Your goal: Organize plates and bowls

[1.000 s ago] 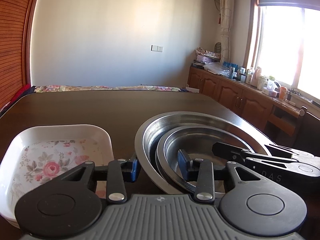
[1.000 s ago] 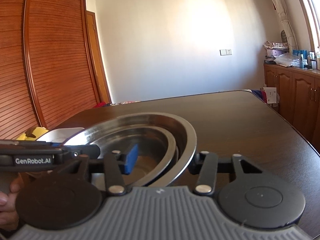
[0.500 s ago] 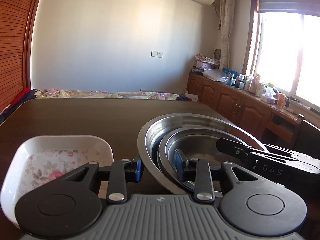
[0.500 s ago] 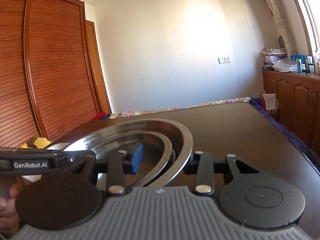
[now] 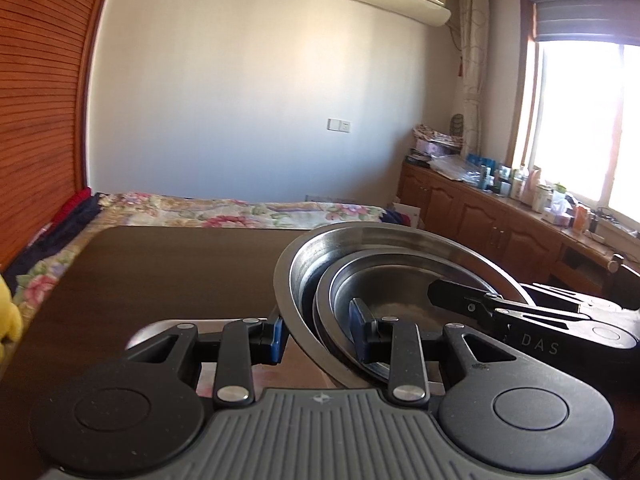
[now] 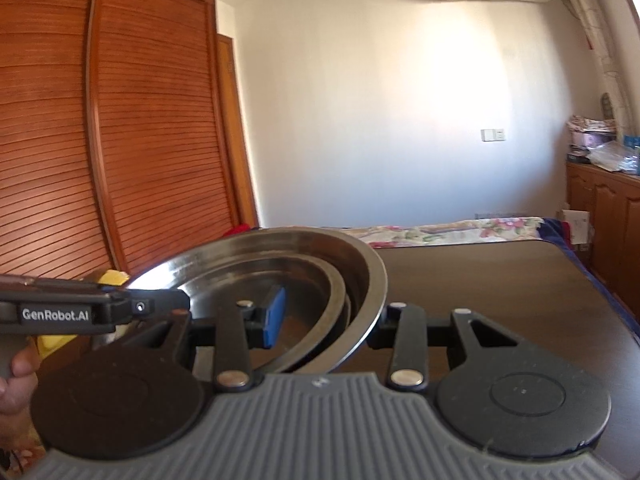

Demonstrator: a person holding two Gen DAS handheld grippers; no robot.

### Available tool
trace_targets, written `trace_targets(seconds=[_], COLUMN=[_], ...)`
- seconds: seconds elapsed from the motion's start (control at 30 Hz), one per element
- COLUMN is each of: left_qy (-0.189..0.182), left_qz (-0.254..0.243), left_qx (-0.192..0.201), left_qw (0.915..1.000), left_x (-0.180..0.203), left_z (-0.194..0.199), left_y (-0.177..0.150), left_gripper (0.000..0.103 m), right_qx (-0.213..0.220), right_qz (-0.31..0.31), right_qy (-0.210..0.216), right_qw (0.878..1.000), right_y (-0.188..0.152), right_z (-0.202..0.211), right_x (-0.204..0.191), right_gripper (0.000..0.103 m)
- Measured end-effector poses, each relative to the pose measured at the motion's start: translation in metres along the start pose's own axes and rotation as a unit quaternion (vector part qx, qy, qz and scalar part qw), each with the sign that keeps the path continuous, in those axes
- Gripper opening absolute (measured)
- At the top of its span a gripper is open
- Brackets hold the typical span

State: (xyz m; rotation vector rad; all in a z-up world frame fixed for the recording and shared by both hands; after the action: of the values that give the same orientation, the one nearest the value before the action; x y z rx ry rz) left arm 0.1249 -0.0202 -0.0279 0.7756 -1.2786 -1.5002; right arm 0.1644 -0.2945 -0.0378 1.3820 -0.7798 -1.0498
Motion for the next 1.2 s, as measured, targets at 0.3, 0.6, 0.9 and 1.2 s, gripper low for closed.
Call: trace_targets(seconds=[0.3, 0.6, 0.9, 1.2], left_qy=[0.036, 0.049, 0.056, 0.062], left_qz=[0.001, 0.012, 0.018, 0.016], left_qx=[0.009, -0.008, -0.024, -0.028], left_qw=[0.9993, 0.9987, 0.9980, 0.9976], left_x=[-0.042, -0.066, -0.076, -0.077], left_z=[0.022, 0.017, 0.017, 0.018], left_y=[0.001, -0.016, -0.031, -0.034], left_gripper=[0.034, 0.034, 0.034, 0.034], right_qx=[-0.016, -0.041, -0.061, -0.068], right_qz=[0.014, 0.024, 0.027, 0.029], right_qy=[0.040, 0.052, 0.059, 0.060], right_qw=[0.999, 0.997, 0.996, 0.995], right_y=[-0.001, -0.016, -0.027, -0.032], right_z=[-0.019, -0.031, -0.035, -0.040], right_x=[-0.039, -0.051, -0.058, -0.064], right_gripper=[0.041, 0.041, 0.041, 0.042])
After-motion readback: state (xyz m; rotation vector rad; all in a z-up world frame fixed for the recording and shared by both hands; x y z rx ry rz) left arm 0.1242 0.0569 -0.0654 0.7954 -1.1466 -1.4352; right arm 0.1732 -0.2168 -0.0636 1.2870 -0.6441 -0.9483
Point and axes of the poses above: each gripper's, at about its wrist camera, not at the fingertips, and z roughly against the way its jaws point, x to its right, y to its top, the point moved 8 cm from there along -z, roughly the way its jaws point, and after that the axes turned 8 degrees about x, right-handed, at the moved point
